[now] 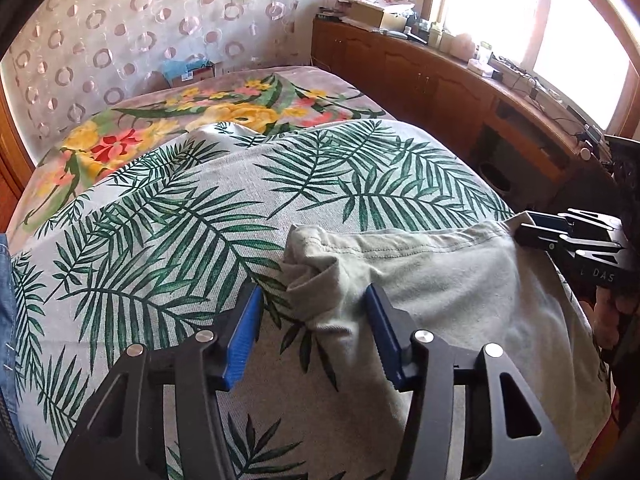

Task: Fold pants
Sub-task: 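Grasp the pants end with the left gripper while the right gripper pinches the other corner, then lift the pants end off the bed with both grippers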

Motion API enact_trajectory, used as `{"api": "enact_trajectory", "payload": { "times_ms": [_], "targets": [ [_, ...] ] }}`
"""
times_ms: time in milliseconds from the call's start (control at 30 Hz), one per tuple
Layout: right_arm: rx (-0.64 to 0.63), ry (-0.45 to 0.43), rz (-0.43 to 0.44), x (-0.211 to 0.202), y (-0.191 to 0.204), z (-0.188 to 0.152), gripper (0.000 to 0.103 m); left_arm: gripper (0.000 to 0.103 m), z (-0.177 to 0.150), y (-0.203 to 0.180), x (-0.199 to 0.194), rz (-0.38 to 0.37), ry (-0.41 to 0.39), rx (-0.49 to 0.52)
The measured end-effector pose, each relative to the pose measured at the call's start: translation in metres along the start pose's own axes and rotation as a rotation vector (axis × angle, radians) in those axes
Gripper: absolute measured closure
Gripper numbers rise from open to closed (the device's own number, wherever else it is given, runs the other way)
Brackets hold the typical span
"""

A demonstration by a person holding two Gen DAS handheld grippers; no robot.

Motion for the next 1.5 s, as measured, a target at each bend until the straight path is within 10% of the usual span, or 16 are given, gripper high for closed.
{"api": "enact_trajectory", "payload": {
  "times_ms": [267, 667, 1500],
  "targets": [
    [-0.049, 0.012, -0.005, 0.002, 0.007, 0.003, 0.083, 0.054, 0.0, -0.003, 0.004, 0.007, -0.006, 0.003],
    [-0.049, -0.02, 0.003, -0.006, 0.013, 0.004, 0.096, 0.091, -0.005, -0.016, -0.012, -0.029, -0.012, 0.0],
    [-0.268, -0.479, -0.011, -0.201, 0.147, 0.034, 0.096, 0.094, -0.019, 0.008, -0.282, -0.105, -0.458, 0.032]
  ]
}}
Point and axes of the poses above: each gripper's, at about its wrist camera, not at the fingertips, and x roughly the way its jaws point, y to its left, z to its top, the point moved 4 cm from there along x, roughly the way its jaws point, and after that the axes turned 13 degrees about -x, right-handed, at the moved point
